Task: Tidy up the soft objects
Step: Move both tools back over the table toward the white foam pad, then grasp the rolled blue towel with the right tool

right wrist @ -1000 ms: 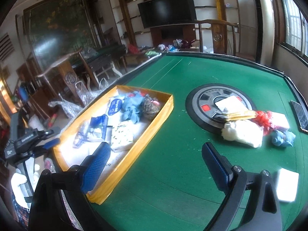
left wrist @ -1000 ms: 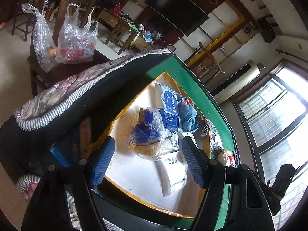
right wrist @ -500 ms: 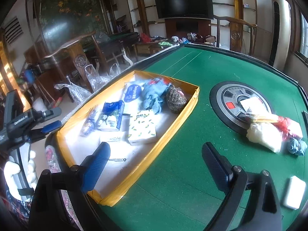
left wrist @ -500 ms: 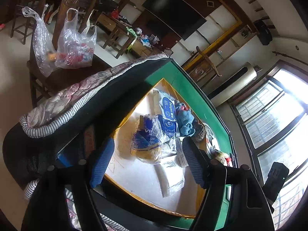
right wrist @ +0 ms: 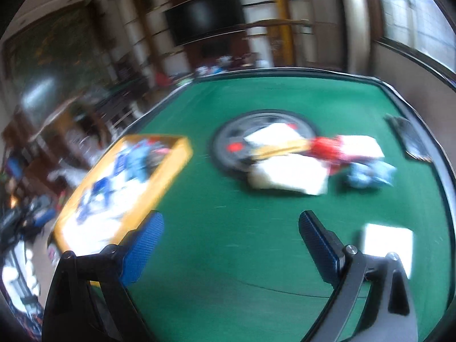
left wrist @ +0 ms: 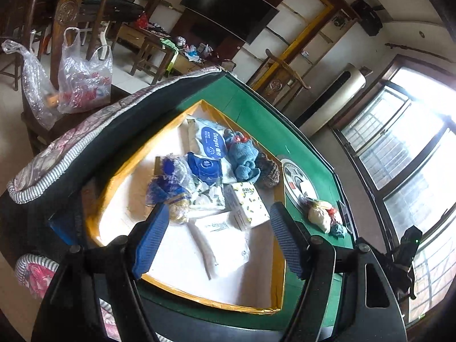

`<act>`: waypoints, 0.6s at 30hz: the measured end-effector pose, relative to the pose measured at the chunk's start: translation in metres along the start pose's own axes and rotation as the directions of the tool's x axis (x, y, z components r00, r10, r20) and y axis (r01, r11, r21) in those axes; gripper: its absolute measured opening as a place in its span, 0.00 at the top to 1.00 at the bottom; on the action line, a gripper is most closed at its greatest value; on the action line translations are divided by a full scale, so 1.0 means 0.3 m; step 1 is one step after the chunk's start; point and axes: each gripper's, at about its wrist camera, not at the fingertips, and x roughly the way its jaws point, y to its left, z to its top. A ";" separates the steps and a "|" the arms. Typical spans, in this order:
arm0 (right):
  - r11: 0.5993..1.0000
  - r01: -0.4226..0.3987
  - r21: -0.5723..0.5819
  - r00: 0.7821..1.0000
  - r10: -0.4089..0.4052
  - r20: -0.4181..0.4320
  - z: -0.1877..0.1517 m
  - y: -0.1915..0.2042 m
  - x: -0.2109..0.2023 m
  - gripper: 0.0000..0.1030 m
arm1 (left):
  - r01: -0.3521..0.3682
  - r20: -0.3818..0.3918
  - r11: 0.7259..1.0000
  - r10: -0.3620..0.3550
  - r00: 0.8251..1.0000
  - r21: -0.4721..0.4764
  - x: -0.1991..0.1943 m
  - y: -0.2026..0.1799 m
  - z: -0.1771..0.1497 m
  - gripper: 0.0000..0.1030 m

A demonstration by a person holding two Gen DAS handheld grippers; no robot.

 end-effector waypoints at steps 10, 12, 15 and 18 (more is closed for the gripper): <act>0.935 0.210 0.285 0.977 -0.208 -0.037 -0.038 -0.519 -0.087 0.09 | 0.086 -0.149 0.970 -0.052 0.987 0.229 0.120 -0.273 -0.111 0.29; 0.927 0.214 0.308 0.977 -0.202 -0.071 -0.055 -0.564 -0.063 0.09 | 0.100 -0.180 0.965 -0.057 0.982 0.243 0.142 -0.309 -0.129 0.29; 0.922 0.194 0.336 0.980 -0.166 -0.110 -0.079 -0.606 -0.018 0.09 | 0.106 -0.201 0.959 -0.053 0.978 0.264 0.153 -0.355 -0.159 0.29; 0.930 0.128 0.346 0.988 -0.089 -0.127 -0.089 -0.594 0.031 0.09 | 0.105 -0.205 0.951 -0.045 0.978 0.290 0.149 -0.393 -0.184 0.29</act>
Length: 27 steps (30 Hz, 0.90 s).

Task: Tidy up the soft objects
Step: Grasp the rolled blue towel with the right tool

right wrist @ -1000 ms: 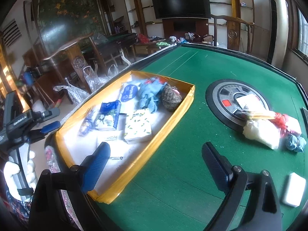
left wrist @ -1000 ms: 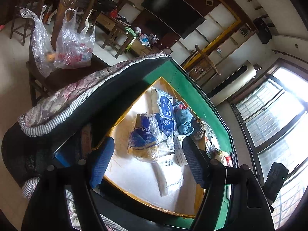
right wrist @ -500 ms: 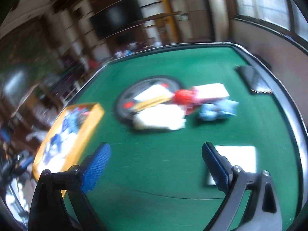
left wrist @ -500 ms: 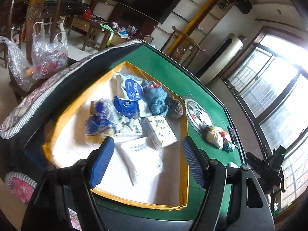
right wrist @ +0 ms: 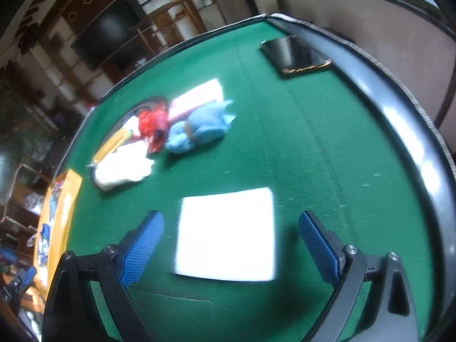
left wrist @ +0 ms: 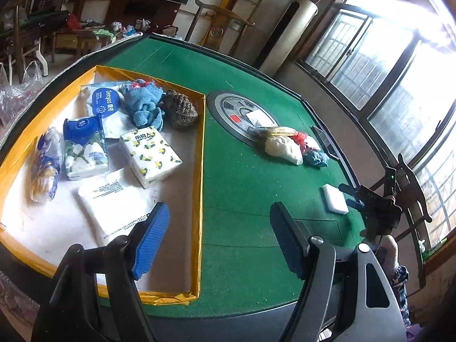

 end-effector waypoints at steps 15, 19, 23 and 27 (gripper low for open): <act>0.840 -0.357 -0.409 0.930 0.279 -0.240 -0.176 0.458 0.031 0.09 | 0.042 -0.063 0.996 -0.037 0.997 0.079 0.056 -0.118 -0.031 0.29; 0.924 -0.125 -0.362 0.992 0.118 -0.040 -0.069 0.375 -0.012 0.09 | 0.063 -0.076 0.993 -0.056 0.996 0.097 0.067 -0.139 -0.041 0.29; 0.974 0.090 -0.207 0.994 -0.075 0.077 0.056 0.231 0.007 0.09 | 0.077 -0.091 0.991 -0.067 0.994 0.106 0.080 -0.147 -0.049 0.29; 0.989 0.106 -0.108 0.994 -0.102 0.038 0.128 0.154 0.061 0.09 | 0.087 -0.109 0.990 -0.074 0.991 0.115 0.094 -0.164 -0.056 0.29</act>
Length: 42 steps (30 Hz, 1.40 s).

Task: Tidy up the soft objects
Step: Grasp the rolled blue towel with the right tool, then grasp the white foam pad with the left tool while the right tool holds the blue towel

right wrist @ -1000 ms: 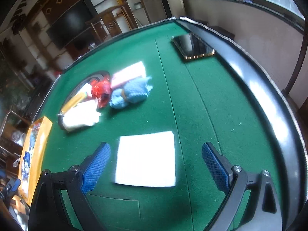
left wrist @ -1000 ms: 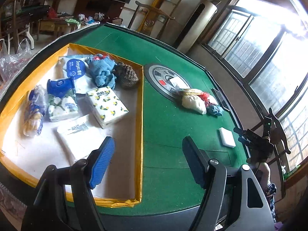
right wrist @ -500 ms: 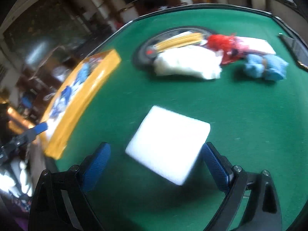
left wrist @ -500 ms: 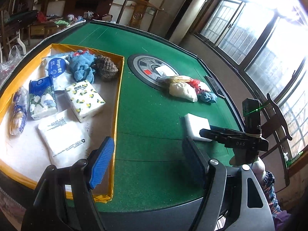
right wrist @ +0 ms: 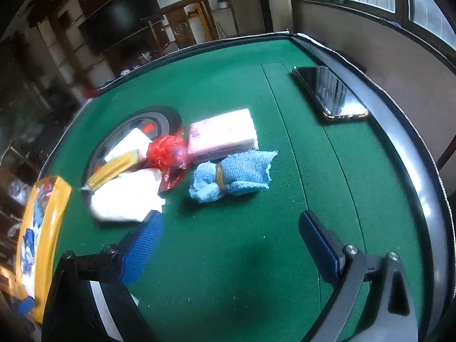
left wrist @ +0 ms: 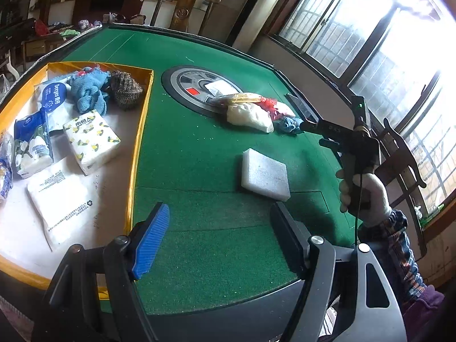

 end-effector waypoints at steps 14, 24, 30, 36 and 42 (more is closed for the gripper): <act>0.995 -0.055 0.078 0.997 0.060 -0.058 0.060 0.005 0.110 0.62 | -0.001 -0.034 0.999 0.003 0.999 0.040 0.030 -0.070 0.022 0.29; 0.976 -0.216 0.007 0.975 0.216 -0.051 -0.164 -0.090 -0.043 0.64 | -0.004 -0.137 0.997 0.014 0.990 0.071 0.268 -0.170 0.064 0.29; 0.972 -0.233 0.014 0.972 0.233 -0.026 -0.150 -0.097 -0.029 0.64 | -0.108 -0.125 0.973 0.135 0.983 0.203 0.407 -0.287 0.096 0.30; 0.976 -0.218 -0.002 0.976 0.218 -0.022 -0.151 -0.075 -0.033 0.64 | -0.161 -0.120 0.948 0.200 0.972 0.275 0.522 -0.350 0.101 0.21; 0.974 -0.226 0.011 0.974 0.227 -0.022 -0.155 -0.066 -0.030 0.64 | -0.173 -0.106 0.922 0.222 0.969 0.348 0.579 -0.413 0.095 0.19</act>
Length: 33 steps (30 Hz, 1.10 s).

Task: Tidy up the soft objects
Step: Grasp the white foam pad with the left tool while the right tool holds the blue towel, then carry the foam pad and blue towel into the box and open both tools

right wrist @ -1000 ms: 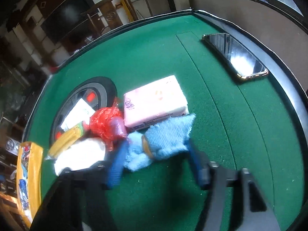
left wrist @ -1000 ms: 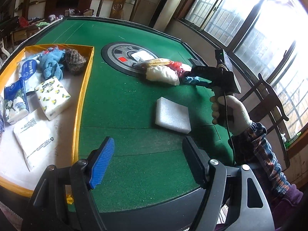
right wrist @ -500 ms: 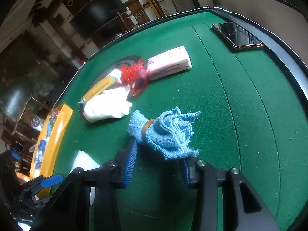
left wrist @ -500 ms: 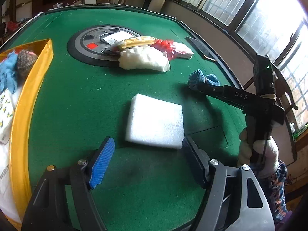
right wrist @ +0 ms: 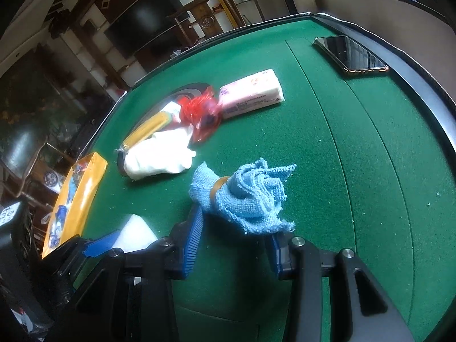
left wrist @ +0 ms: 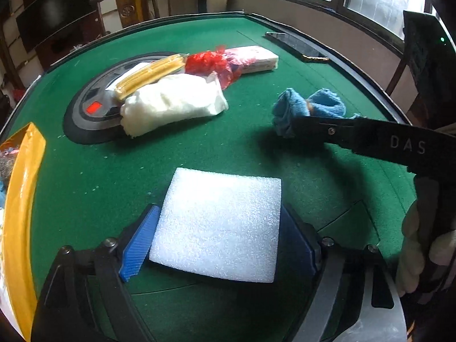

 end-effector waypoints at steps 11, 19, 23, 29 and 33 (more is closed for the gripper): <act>1.000 0.031 -0.004 0.999 -0.031 0.027 -0.003 -0.007 -0.007 0.64 | 0.186 0.110 0.966 -0.168 0.980 -0.181 -0.159 0.135 -0.041 0.21; 0.997 0.071 -0.012 0.997 -0.071 0.042 -0.008 0.004 -0.008 0.64 | 0.130 0.188 0.934 -0.069 0.980 -0.334 -0.377 0.429 -0.194 0.21; 0.993 0.107 -0.048 0.993 -0.104 0.055 -0.016 0.035 -0.008 0.64 | 0.039 0.209 0.888 0.066 0.976 -0.459 -0.480 0.633 -0.312 0.21; 0.991 0.103 -0.084 0.993 -0.097 0.073 -0.028 0.112 -0.040 0.64 | -0.096 0.123 0.794 0.210 0.970 -0.600 -0.509 0.863 -0.457 0.21; 0.986 0.031 -0.163 0.999 -0.023 0.047 -0.042 0.263 -0.044 0.64 | -0.137 0.057 0.766 0.221 0.974 -0.628 -0.459 0.925 -0.492 0.20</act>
